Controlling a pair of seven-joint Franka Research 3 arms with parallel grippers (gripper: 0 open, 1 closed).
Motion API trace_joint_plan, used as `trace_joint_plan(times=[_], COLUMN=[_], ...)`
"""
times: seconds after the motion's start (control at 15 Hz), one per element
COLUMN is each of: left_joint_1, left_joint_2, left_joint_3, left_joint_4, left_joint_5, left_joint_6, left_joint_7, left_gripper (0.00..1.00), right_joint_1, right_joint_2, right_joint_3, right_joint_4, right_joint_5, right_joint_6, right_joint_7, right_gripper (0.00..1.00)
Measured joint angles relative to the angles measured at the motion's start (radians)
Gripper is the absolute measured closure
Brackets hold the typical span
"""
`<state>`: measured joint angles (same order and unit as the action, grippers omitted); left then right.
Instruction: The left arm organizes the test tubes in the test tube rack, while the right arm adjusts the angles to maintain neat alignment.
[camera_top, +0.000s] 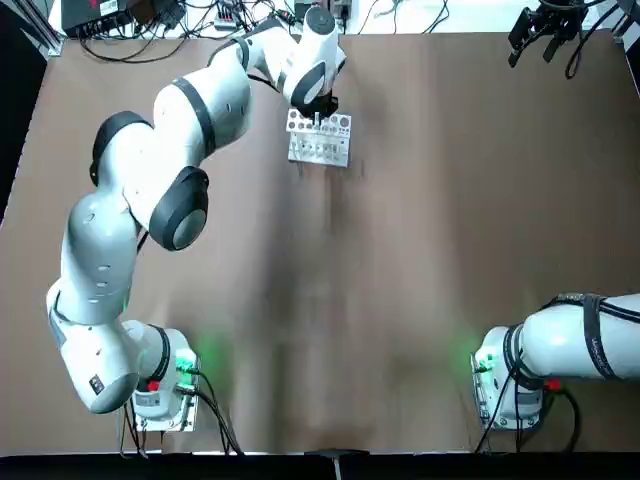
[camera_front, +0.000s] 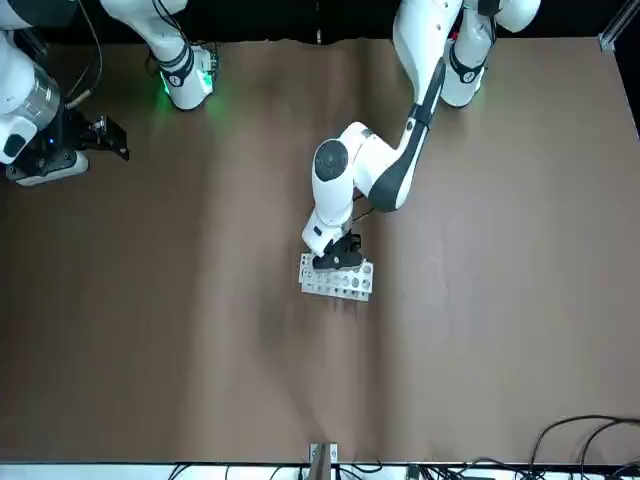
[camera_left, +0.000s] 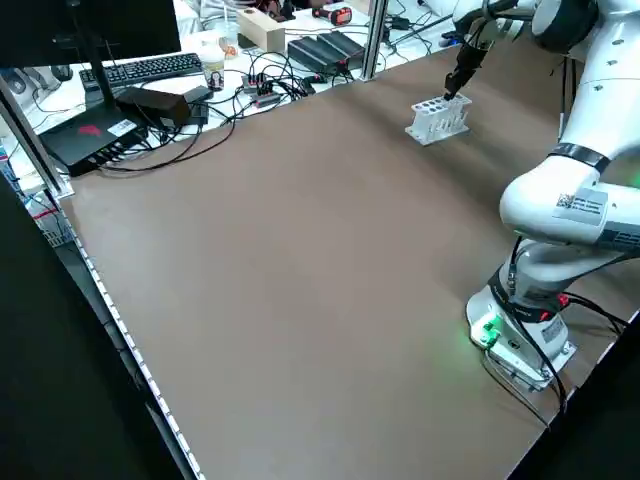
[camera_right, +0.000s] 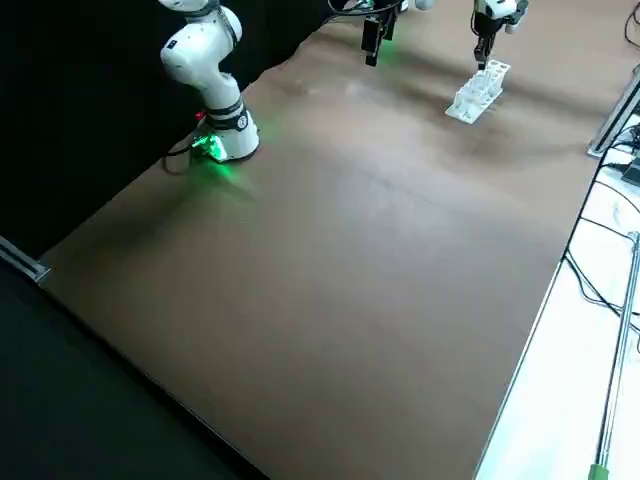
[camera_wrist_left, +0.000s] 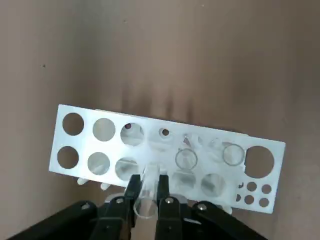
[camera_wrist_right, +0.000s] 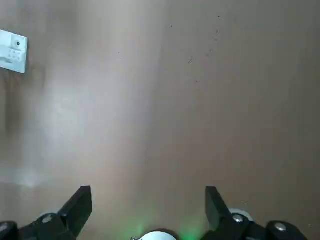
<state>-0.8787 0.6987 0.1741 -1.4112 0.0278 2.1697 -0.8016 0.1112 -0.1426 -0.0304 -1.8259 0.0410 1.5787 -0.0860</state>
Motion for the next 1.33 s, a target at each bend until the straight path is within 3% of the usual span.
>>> trace_joint_plan(times=[1.33], left_joint_1=[0.003], left_joint_2=[-0.088], left_joint_3=[0.0], left_joint_4=[0.007], left_joint_5=[-0.021], left_joint_6=[-0.061], left_joint_7=[0.0], left_gripper=[0.82], right_joint_1=[0.0], right_joint_2=[0.0], right_joint_3=[0.0], right_joint_4=[0.0], right_joint_5=[0.0], right_joint_6=[0.0], right_joint_7=[0.0], right_gripper=[0.0])
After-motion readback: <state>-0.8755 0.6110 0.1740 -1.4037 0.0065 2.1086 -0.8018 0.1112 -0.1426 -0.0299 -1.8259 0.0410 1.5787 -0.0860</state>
